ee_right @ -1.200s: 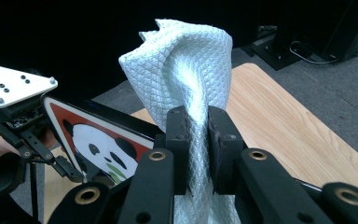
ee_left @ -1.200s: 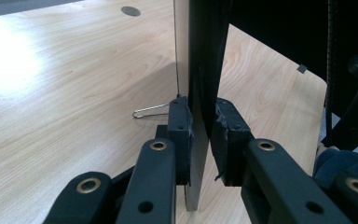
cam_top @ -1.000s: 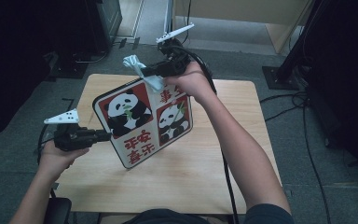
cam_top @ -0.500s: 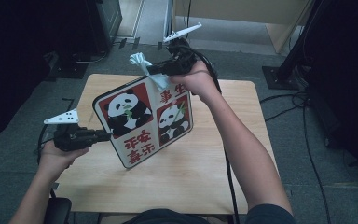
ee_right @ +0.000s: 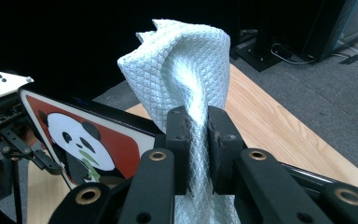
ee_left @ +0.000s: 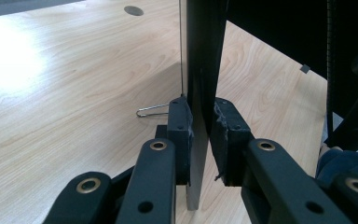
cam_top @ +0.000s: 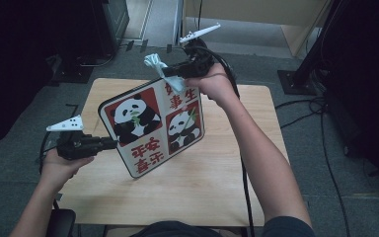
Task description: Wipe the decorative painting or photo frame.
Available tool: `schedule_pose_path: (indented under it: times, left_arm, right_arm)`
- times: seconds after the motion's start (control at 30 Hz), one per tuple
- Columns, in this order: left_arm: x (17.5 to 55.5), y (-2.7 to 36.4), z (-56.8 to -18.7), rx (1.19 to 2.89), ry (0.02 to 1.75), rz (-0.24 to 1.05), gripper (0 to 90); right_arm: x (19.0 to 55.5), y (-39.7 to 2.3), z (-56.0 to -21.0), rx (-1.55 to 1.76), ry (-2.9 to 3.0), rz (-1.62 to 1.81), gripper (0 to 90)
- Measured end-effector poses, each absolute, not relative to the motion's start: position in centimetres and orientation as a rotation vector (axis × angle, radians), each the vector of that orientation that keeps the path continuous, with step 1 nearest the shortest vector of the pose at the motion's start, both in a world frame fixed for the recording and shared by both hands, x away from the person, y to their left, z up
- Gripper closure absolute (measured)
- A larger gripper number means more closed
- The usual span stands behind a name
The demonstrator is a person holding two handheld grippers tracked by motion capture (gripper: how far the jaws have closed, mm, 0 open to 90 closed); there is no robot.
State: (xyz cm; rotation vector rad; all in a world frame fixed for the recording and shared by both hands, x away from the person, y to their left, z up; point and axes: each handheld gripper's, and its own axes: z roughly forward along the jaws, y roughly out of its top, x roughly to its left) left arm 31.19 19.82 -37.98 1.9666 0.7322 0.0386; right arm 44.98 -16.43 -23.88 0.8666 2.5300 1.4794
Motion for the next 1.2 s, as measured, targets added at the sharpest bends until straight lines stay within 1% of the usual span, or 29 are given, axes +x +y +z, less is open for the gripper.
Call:
schedule_pose_path:
  times: [0.73,1.2]
  left_arm:
    - [31.3,19.9,-38.0,1.968,0.734,0.044,78.4]
    - [31.4,20.0,-38.0,1.962,0.738,0.045,78.5]
  right_arm:
    - [45.5,-17.6,-23.5,0.908,2.498,1.398,81.0]
    - [46.2,-19.4,-23.3,0.975,2.473,1.368,81.0]
